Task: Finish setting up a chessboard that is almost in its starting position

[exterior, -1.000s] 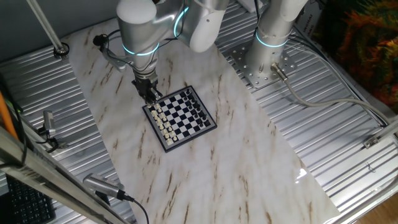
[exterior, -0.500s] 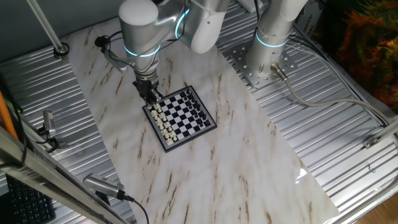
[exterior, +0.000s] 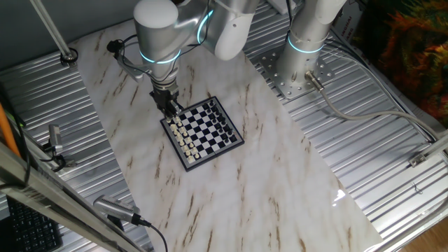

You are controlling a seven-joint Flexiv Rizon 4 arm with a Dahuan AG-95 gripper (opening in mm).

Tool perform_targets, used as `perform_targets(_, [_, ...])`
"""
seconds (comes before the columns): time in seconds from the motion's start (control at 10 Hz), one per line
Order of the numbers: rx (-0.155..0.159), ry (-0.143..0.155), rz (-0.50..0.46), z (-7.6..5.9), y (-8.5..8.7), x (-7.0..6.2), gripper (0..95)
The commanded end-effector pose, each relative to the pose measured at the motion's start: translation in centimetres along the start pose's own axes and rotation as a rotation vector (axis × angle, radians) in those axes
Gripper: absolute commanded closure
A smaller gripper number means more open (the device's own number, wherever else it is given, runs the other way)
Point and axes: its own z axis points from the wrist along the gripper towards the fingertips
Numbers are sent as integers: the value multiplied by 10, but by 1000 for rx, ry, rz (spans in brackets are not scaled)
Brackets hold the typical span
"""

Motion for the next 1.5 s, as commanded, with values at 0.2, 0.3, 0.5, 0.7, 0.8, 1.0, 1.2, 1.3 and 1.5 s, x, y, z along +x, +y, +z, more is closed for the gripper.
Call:
perform_targets(0.2, [-1, -1, 3, 1, 1, 0, 950])
perform_targets(0.3, [-1, 0, 3, 2, 1, 0, 950])
perform_targets(0.5, [-1, 0, 3, 2, 2, 1, 950])
perform_targets(0.7, [-1, 1, 4, 3, 2, 3, 950])
perform_targets(0.8, [-1, 1, 5, 3, 2, 3, 950])
perform_targets(1.0, [-2, 1, 5, 3, 2, 3, 950])
perform_targets(1.2, [-3, 0, 7, 4, 2, 3, 950])
perform_targets(1.3, [-4, -1, 8, 5, 2, 4, 950])
perform_targets(1.5, [-5, -1, 10, 7, 2, 4, 950])
